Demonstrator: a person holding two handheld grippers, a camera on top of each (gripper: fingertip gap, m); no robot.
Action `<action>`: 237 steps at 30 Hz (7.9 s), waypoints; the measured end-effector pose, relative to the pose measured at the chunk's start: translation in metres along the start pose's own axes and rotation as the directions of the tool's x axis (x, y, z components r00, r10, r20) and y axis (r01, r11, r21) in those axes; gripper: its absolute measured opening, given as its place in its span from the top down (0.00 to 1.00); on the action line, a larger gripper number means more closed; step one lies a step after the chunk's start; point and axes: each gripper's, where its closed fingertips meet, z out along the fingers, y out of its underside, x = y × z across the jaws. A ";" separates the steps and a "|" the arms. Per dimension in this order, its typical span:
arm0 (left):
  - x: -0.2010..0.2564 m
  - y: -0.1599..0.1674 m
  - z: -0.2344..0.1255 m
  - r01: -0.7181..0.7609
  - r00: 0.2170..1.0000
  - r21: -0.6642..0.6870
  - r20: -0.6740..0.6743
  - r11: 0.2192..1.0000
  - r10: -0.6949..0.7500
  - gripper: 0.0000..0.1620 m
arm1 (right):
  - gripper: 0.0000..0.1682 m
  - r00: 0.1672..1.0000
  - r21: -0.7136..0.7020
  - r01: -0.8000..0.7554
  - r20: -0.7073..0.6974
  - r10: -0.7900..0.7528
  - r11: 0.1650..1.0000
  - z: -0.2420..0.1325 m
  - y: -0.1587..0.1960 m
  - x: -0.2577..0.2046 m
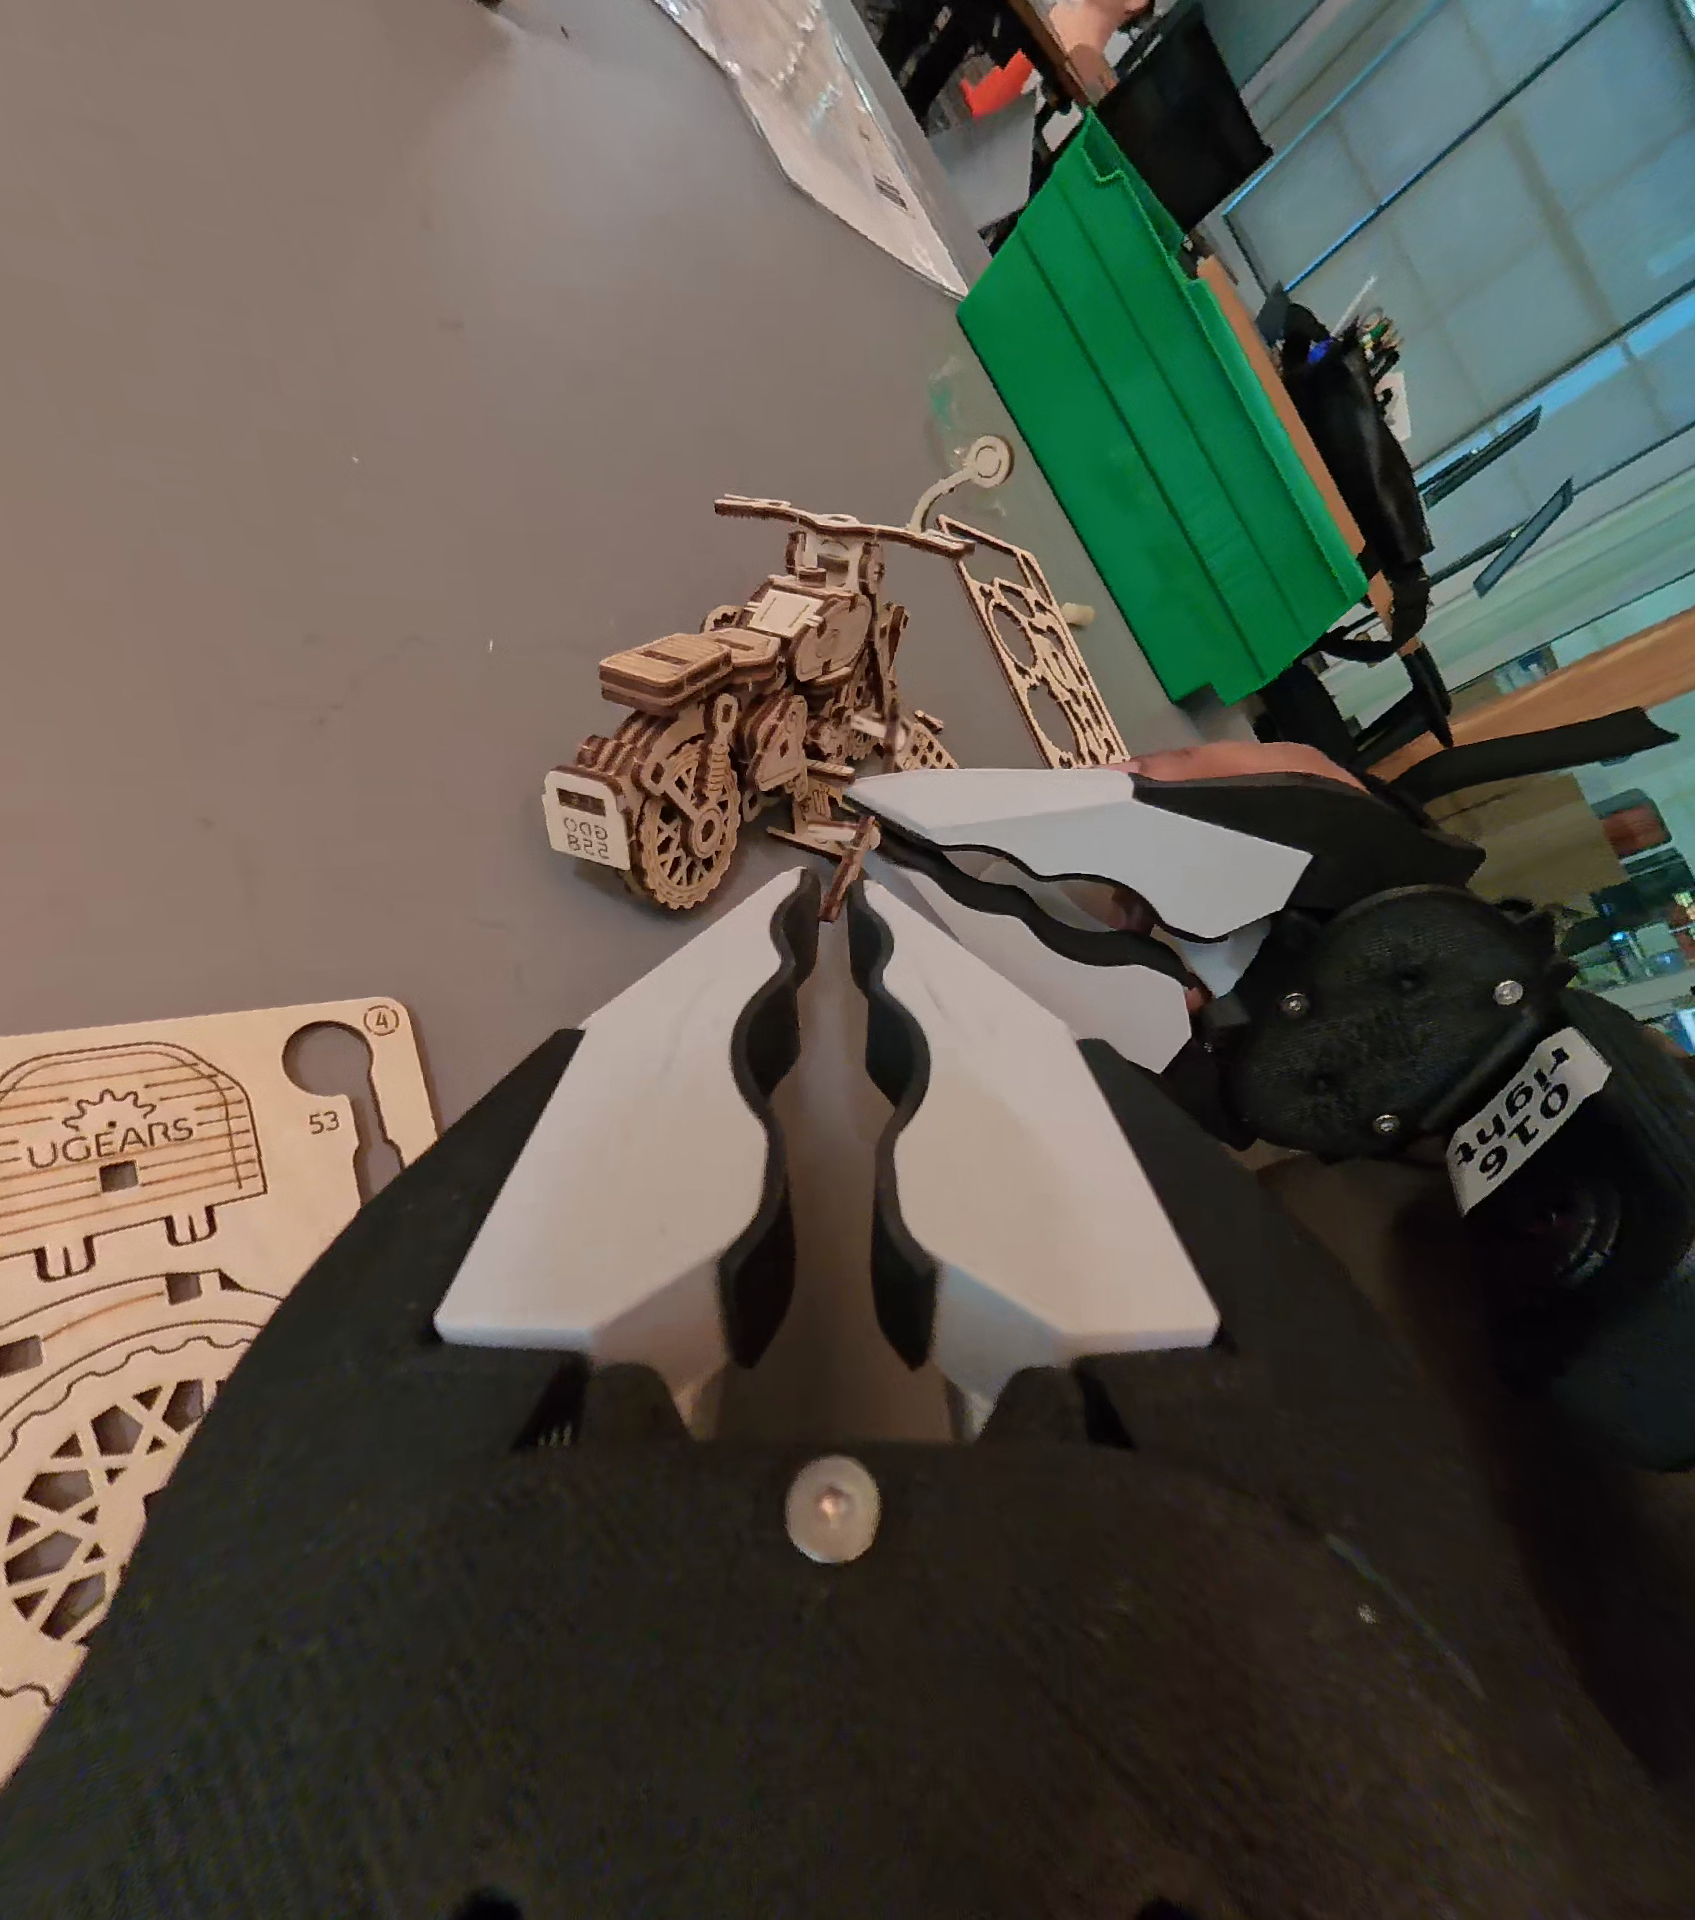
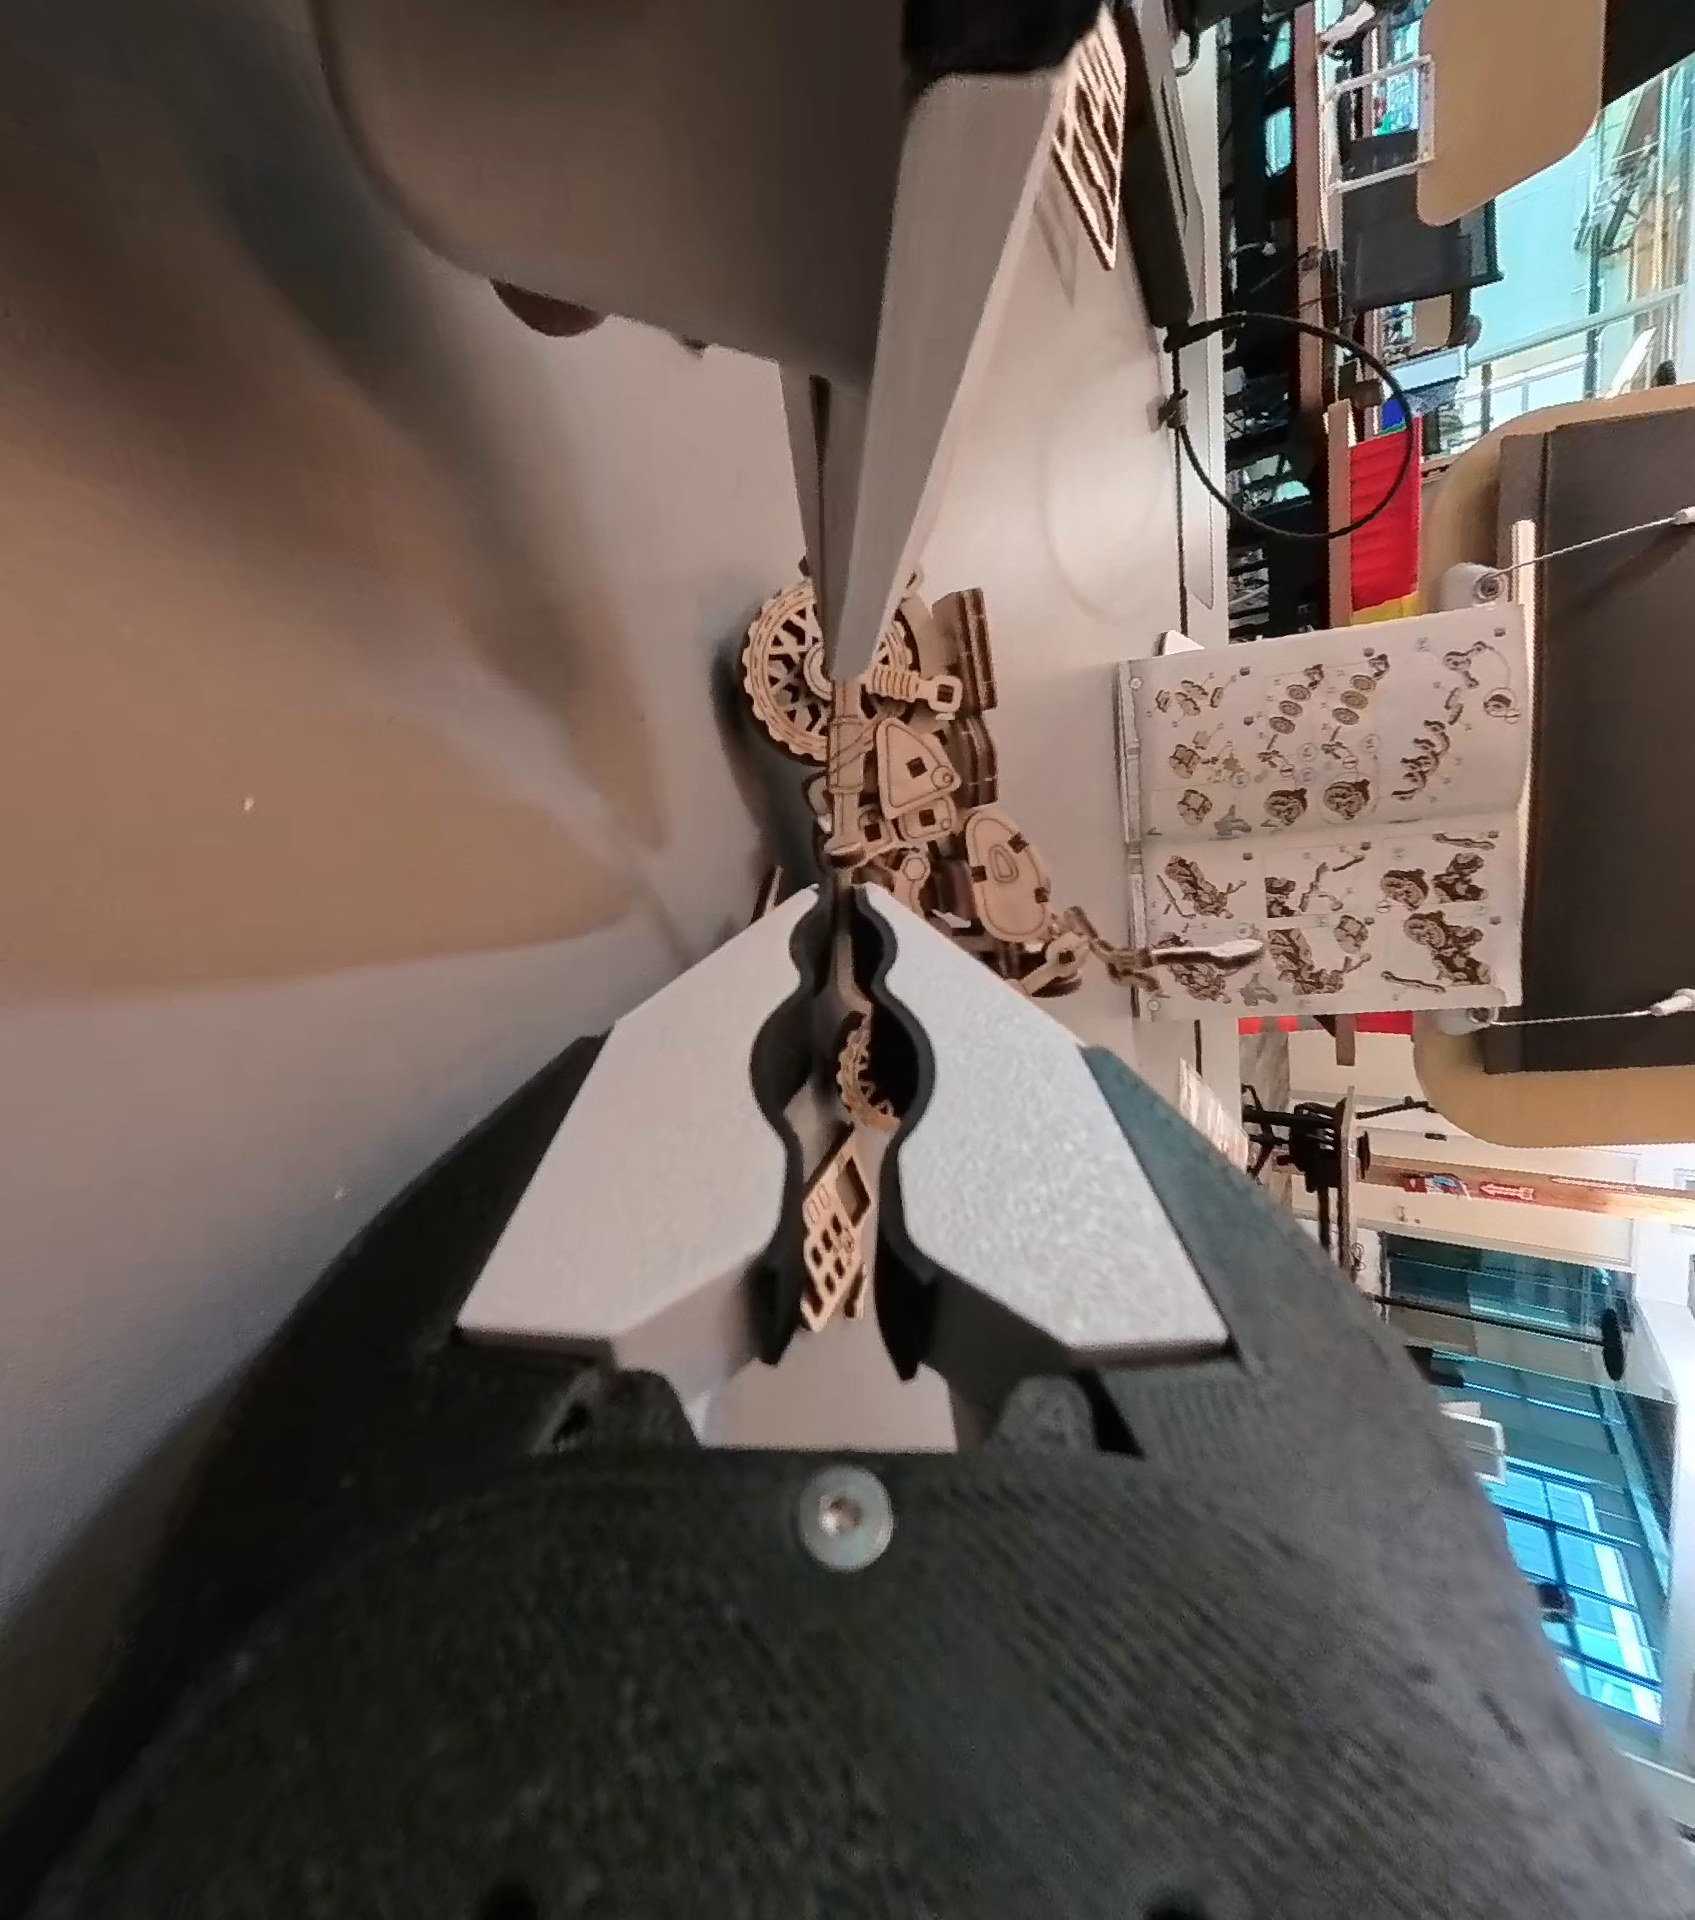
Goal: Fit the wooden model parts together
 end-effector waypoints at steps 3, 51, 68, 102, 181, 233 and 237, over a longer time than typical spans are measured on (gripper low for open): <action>-0.002 -0.002 -0.001 0.010 1.000 0.009 0.002 1.000 -0.011 1.00 | 0.98 1.000 -0.002 -0.002 0.001 0.002 1.000 0.000 0.001 0.000; 0.005 -0.014 -0.010 0.173 0.967 0.039 -0.196 0.984 -0.162 1.00 | 0.87 0.631 0.083 -0.731 0.461 0.624 0.678 -0.024 0.018 0.021; 0.027 -0.014 -0.013 0.052 0.956 0.041 -0.291 0.998 -0.038 1.00 | 0.93 0.132 -0.059 -0.958 0.777 0.616 0.280 -0.045 0.008 0.042; -0.004 -0.013 -0.006 -0.144 0.989 0.024 0.044 0.989 0.143 0.64 | 0.97 0.486 0.025 -0.789 0.637 0.599 0.614 -0.011 0.013 0.019; -0.038 -0.031 0.006 -0.011 0.998 -0.019 0.063 1.000 0.013 0.70 | 0.96 -0.030 -0.513 -0.662 0.746 0.666 0.546 0.027 0.006 0.041; -0.009 -0.016 0.009 -0.307 0.935 -0.037 0.174 0.951 0.309 0.71 | 0.91 0.696 -0.057 -0.555 0.515 0.500 0.830 0.005 0.033 0.002; -0.008 -0.015 0.009 -0.339 0.922 -0.041 0.184 0.940 0.340 0.71 | 0.90 0.700 -0.050 -0.549 0.518 0.492 0.834 0.005 0.026 -0.001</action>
